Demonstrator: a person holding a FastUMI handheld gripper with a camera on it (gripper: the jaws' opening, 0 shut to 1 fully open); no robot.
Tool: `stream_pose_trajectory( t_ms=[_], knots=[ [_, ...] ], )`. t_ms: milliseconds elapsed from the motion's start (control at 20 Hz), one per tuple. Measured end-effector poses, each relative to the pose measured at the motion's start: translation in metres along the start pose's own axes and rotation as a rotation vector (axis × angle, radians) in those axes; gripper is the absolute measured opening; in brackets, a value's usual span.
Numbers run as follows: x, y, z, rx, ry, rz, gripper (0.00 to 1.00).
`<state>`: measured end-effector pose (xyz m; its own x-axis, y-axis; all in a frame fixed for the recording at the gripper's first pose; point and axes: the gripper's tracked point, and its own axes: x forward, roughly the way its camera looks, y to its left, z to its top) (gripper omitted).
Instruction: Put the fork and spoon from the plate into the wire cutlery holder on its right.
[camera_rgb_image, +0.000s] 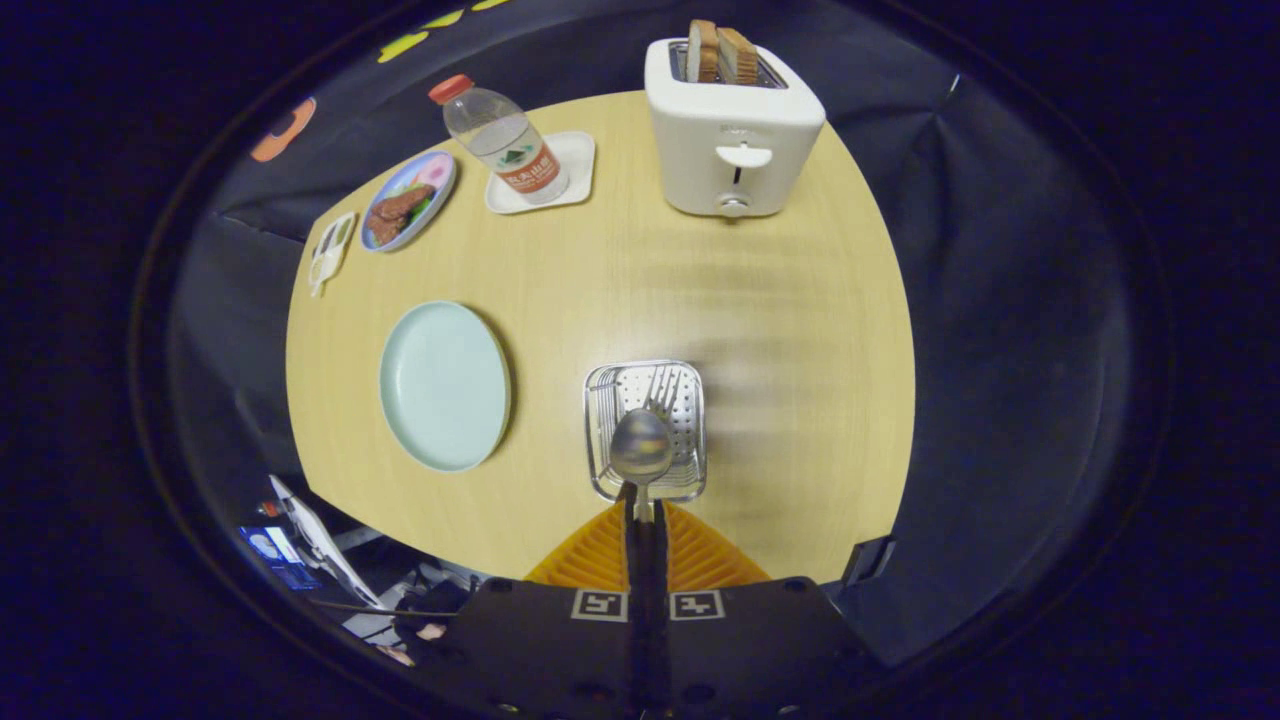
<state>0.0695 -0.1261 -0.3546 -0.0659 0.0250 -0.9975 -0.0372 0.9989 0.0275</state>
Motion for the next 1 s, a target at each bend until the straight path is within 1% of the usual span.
stream_pose_trajectory(
  t_ms=[150, 200, 250, 350, 400, 550, 600, 750, 800, 900, 1000],
  knots=[
    [0.007, 0.001, 0.005, 0.025, 0.011, -0.014, 0.02],
    [0.007, 0.003, 0.006, 0.027, 0.004, -0.013, 0.07],
    [0.006, 0.005, 0.010, 0.024, -0.009, -0.011, 0.06],
    [0.002, 0.007, 0.015, 0.005, -0.039, -0.018, 0.11],
    [-0.001, 0.011, 0.017, -0.006, -0.057, -0.012, 0.15],
    [-0.010, 0.022, 0.023, -0.027, -0.122, 0.006, 0.32],
    [-0.016, 0.027, 0.023, -0.025, -0.143, 0.015, 0.40],
    [-0.032, 0.041, 0.022, -0.039, -0.227, 0.039, 0.66],
    [-0.037, 0.044, 0.023, -0.045, -0.260, 0.038, 0.82],
    [-0.050, 0.047, 0.022, -0.041, -0.315, 0.030, 0.90],
    [-0.063, 0.053, 0.018, -0.030, -0.355, 0.035, 0.95]
  ],
)
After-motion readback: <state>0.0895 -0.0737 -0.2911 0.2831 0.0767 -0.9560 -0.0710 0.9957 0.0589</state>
